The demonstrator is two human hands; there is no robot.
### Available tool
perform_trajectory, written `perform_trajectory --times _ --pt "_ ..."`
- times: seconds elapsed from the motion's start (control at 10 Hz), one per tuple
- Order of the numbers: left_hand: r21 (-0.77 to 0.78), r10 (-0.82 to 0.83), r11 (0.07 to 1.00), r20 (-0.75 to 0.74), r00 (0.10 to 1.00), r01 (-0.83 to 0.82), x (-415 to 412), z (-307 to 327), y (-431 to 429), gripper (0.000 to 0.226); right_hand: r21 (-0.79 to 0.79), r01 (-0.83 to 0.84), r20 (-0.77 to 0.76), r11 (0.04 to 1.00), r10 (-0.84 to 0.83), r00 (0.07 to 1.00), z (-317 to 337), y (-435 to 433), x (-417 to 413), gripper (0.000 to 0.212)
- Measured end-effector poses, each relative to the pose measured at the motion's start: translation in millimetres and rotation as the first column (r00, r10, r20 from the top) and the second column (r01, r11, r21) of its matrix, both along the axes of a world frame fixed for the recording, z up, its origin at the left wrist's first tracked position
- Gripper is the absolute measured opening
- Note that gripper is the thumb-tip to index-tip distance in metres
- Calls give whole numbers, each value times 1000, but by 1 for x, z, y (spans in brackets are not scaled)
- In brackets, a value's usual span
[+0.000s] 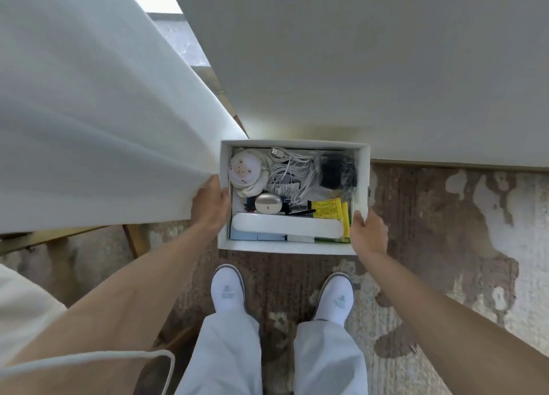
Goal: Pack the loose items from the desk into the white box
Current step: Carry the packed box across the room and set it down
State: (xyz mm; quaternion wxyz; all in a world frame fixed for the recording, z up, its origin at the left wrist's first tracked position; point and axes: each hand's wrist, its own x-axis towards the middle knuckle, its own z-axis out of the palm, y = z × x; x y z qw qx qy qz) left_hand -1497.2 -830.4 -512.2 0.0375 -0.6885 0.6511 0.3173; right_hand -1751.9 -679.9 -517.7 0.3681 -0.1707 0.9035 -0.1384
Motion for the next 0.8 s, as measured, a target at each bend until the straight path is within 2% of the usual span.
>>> perform_trajectory --times 0.2,0.3,0.4,0.5,0.6,0.7,0.8 --pt "-36 -16 999 29 999 17 -3 -41 -20 11 53 -30 -100 998 35 994 -53 -24 -5 40" --pt "-80 -51 995 69 996 57 -4 -47 -29 6 7 -11 -145 1000 12 989 -63 -27 0 37" --pt "-68 -68 995 102 992 75 -8 -44 -28 7 20 8 -123 1000 -5 992 -61 -28 2 35" --pt "8 -42 999 82 996 41 -13 -39 -33 10 103 28 1 994 -28 1000 -50 -42 -8 43" --pt "179 -24 984 28 999 19 -12 -21 -39 28 181 -44 169 983 13 985 -27 -56 -25 41" --pt "208 53 977 -18 998 -48 -14 20 -36 41 142 -3 243 990 -32 970 19 -64 -36 30" --pt "201 -55 977 -54 997 65 -14 81 -17 41 92 -31 309 995 1 951 83 -52 -32 29"
